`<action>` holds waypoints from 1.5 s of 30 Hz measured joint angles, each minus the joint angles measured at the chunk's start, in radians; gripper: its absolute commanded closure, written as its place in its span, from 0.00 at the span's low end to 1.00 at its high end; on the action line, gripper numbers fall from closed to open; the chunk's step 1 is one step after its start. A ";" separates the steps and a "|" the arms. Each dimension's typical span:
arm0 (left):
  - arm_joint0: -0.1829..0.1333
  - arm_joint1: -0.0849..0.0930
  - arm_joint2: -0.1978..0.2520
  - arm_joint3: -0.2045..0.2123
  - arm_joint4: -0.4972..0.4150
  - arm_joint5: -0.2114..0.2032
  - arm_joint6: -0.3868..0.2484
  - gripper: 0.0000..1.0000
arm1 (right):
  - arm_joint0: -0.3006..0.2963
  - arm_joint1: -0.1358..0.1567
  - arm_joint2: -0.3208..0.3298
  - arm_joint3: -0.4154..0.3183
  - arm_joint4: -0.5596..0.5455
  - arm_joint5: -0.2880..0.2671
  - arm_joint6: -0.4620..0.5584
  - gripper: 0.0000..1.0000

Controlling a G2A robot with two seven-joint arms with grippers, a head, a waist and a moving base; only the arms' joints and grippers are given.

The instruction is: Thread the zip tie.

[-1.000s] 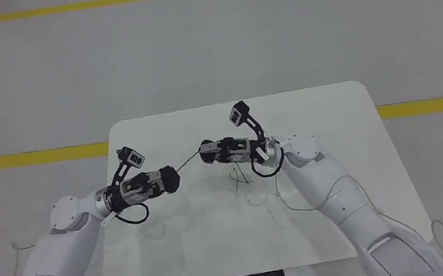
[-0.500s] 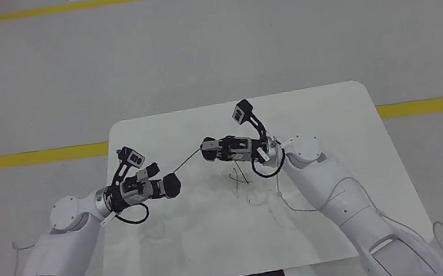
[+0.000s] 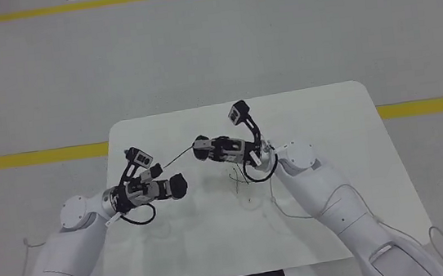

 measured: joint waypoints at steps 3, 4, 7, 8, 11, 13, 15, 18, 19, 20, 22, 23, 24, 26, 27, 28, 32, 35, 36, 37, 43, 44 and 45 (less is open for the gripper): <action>-0.003 -0.001 -0.001 0.002 0.006 0.000 0.010 0.00 | 0.009 -0.002 -0.009 0.014 0.019 -0.002 0.010 1.00; -0.003 -0.001 -0.002 0.002 0.006 0.000 0.010 0.00 | 0.011 -0.002 -0.008 0.018 0.017 -0.004 0.010 1.00; -0.002 -0.001 -0.002 0.002 0.005 0.000 0.009 0.00 | 0.013 -0.002 -0.007 0.020 0.015 -0.006 0.010 1.00; -0.002 -0.001 -0.001 0.000 0.007 0.001 0.011 0.00 | 0.013 -0.002 -0.007 0.019 0.015 -0.006 0.010 1.00; -0.003 -0.001 0.001 -0.017 0.042 0.002 0.037 0.00 | 0.006 -0.001 -0.011 0.004 0.002 0.004 -0.004 1.00; -0.003 0.000 -0.003 -0.022 0.066 0.000 0.040 0.00 | 0.000 0.001 -0.013 -0.015 -0.011 0.016 -0.008 1.00; 0.001 0.000 -0.007 -0.027 0.073 0.000 0.044 0.00 | -0.003 0.004 -0.012 -0.027 -0.021 0.025 -0.005 1.00; 0.004 0.000 -0.014 -0.031 0.077 0.000 0.043 0.00 | -0.008 0.007 -0.010 -0.038 -0.022 0.031 -0.004 1.00; 0.005 0.000 -0.017 -0.032 0.078 0.000 0.042 0.00 | -0.008 0.008 -0.010 -0.040 -0.023 0.033 -0.001 1.00; 0.006 0.000 -0.020 -0.033 0.079 0.000 0.041 0.00 | -0.008 0.009 -0.011 -0.042 -0.026 0.037 0.006 1.00; 0.007 0.000 -0.025 -0.033 0.080 0.000 0.040 0.00 | -0.005 0.011 -0.015 -0.043 -0.037 0.050 0.018 1.00; 0.009 -0.001 -0.028 -0.033 0.081 0.000 0.039 0.00 | -0.002 0.012 -0.021 -0.043 -0.048 0.061 0.028 1.00; 0.010 -0.001 -0.029 -0.034 0.081 0.000 0.039 0.00 | 0.001 0.012 -0.026 -0.043 -0.056 0.069 0.035 1.00; 0.010 -0.002 -0.033 -0.034 0.083 0.000 0.036 0.00 | 0.006 0.013 -0.035 -0.044 -0.066 0.082 0.045 1.00; 0.010 -0.003 -0.035 -0.034 0.084 0.000 0.035 0.00 | 0.008 0.013 -0.038 -0.044 -0.070 0.085 0.046 1.00; 0.010 -0.003 -0.037 -0.033 0.085 0.000 0.033 0.02 | 0.010 0.013 -0.040 -0.044 -0.073 0.088 0.047 1.00; 0.011 -0.004 -0.045 -0.027 0.095 0.000 0.029 0.27 | 0.016 0.016 -0.045 -0.043 -0.091 0.101 0.049 1.00; 0.012 -0.006 -0.048 -0.026 0.100 0.000 0.028 0.27 | 0.017 0.019 -0.044 -0.045 -0.098 0.105 0.043 1.00; 0.012 -0.006 -0.048 -0.026 0.101 0.000 0.027 0.25 | 0.014 0.019 -0.041 -0.047 -0.091 0.101 0.037 1.00; 0.013 -0.007 -0.047 -0.027 0.101 0.000 0.025 0.23 | 0.010 0.019 -0.037 -0.048 -0.079 0.094 0.028 1.00; 0.012 -0.011 -0.042 -0.032 0.099 0.000 0.011 0.16 | -0.004 0.017 -0.035 -0.054 -0.028 0.068 -0.008 1.00; 0.011 -0.012 -0.042 -0.032 0.097 0.000 0.009 0.13 | -0.004 0.016 -0.039 -0.055 -0.021 0.066 -0.011 1.00; 0.010 -0.013 -0.042 -0.032 0.097 0.000 0.006 0.00 | -0.004 0.015 -0.042 -0.055 -0.015 0.066 -0.012 1.00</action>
